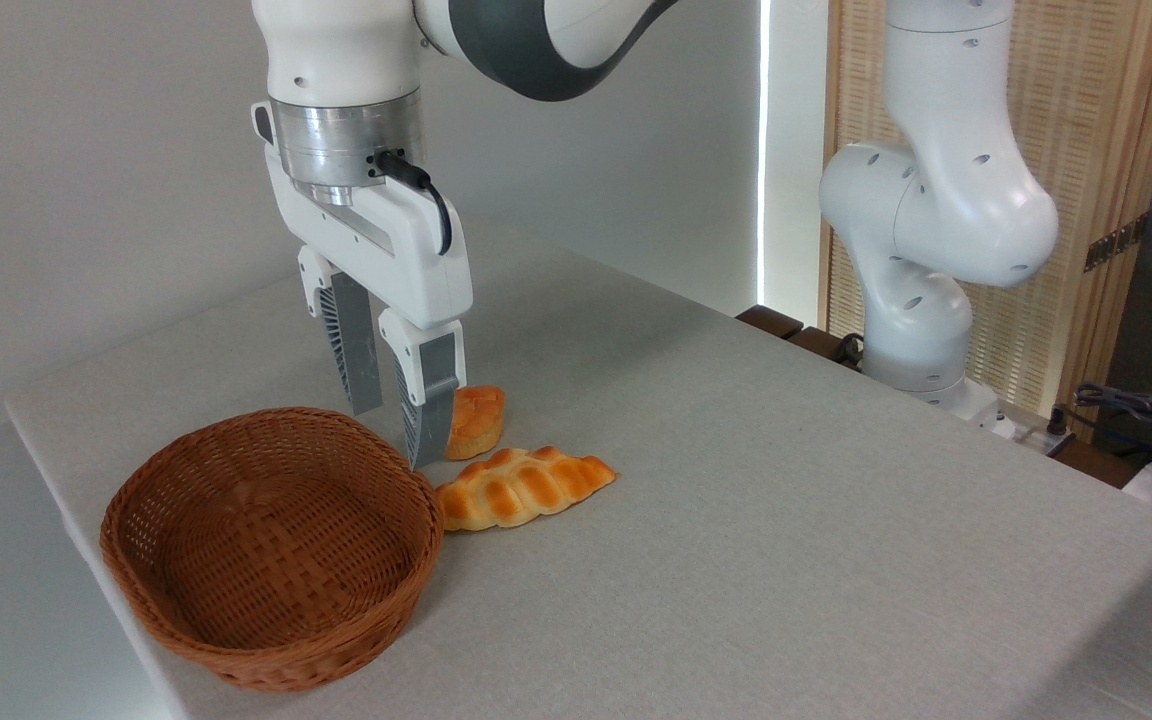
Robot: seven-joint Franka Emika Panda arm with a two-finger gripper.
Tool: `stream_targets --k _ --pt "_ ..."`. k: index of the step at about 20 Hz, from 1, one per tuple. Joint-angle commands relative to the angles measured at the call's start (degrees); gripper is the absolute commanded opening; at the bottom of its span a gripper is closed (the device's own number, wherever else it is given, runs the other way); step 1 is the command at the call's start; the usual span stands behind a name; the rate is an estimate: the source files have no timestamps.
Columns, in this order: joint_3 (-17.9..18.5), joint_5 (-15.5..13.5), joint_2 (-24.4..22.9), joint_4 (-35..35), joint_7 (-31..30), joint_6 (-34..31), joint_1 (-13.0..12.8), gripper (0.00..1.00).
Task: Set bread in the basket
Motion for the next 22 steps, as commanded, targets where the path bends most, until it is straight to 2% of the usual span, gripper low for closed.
stream_targets --k 1,22 --pt "0.13 -3.20 0.10 -0.03 0.23 -0.60 0.19 1.00" --pt "0.23 -4.01 -0.08 0.06 -0.12 -0.43 0.45 1.00"
